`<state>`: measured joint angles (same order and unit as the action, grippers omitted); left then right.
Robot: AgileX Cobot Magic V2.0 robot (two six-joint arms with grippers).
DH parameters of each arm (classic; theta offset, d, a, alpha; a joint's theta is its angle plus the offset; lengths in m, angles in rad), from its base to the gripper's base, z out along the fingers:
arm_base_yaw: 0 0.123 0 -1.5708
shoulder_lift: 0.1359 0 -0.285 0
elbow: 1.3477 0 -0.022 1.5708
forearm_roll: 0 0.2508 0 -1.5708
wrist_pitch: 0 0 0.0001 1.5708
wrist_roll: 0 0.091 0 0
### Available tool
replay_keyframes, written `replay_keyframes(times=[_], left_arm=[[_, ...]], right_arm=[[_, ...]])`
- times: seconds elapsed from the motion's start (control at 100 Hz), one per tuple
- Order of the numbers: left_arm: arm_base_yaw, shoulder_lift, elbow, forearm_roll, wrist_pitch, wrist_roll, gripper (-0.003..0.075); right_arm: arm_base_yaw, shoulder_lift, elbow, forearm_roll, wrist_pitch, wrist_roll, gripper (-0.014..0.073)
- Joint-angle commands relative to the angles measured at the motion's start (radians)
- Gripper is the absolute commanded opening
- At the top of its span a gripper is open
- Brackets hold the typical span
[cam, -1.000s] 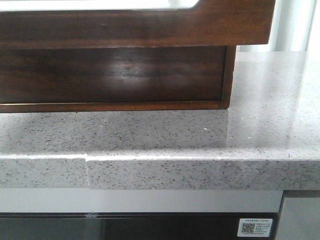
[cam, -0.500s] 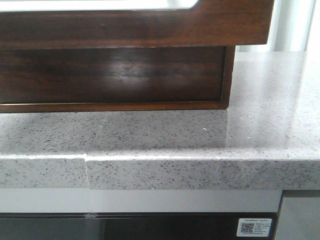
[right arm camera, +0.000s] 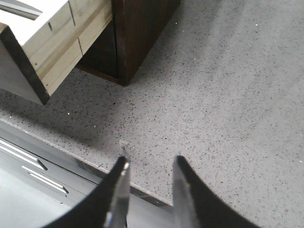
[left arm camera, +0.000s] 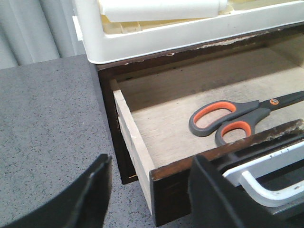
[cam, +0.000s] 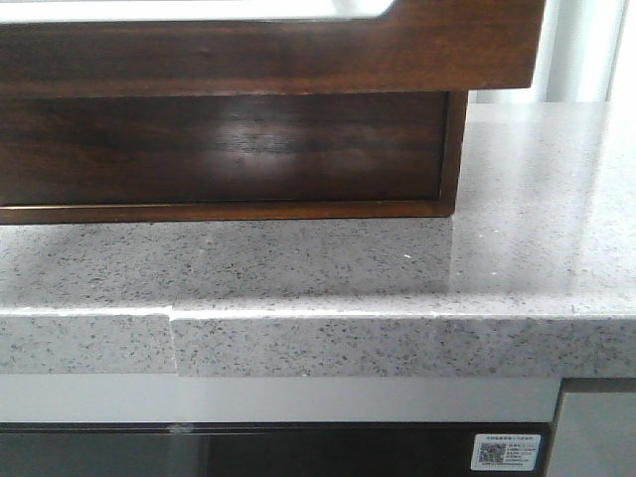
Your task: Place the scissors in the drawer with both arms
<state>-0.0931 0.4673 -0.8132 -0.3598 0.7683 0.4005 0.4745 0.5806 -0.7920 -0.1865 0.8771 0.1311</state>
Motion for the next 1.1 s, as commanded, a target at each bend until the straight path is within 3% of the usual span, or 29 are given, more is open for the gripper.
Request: replay_keyframes(times=[0.0, 0.09, 0.17, 0.66, 0.77, 0.93, 1.09], left_arm=[[0.0, 0.012, -0.032, -0.024, -0.077, -0.01, 0.0204], [0.0, 0.012, -0.032, -0.024, -0.077, -0.01, 0.0073], [0.0, 0.012, -0.032, -0.024, -0.077, -0.01, -0.0022], [0.0, 0.012, -0.032, -0.024, -0.077, -0.01, -0.002], [0.001, -0.06, -0.001, -0.001, -0.103, -0.01, -0.002], [0.001, -0.212, 0.166, 0.053, -0.206, -0.038, -0.002], [0.001, -0.315, 0.427, 0.109, -0.427, -0.133, -0.002]], right_arm=[[-0.005, 0.001, -0.024, -0.016, -0.076, 0.002, 0.0029], [-0.005, 0.001, -0.024, -0.016, -0.083, 0.002, -0.006], [-0.005, 0.001, -0.024, -0.016, -0.097, 0.002, -0.0069], [-0.005, 0.001, -0.024, -0.005, -0.091, 0.002, -0.0069], [-0.005, 0.001, -0.024, -0.005, -0.091, 0.002, -0.0069], [-0.005, 0.001, -0.024, -0.005, -0.091, 0.002, -0.0069], [-0.005, 0.001, -0.024, -0.005, -0.091, 0.002, -0.0069]])
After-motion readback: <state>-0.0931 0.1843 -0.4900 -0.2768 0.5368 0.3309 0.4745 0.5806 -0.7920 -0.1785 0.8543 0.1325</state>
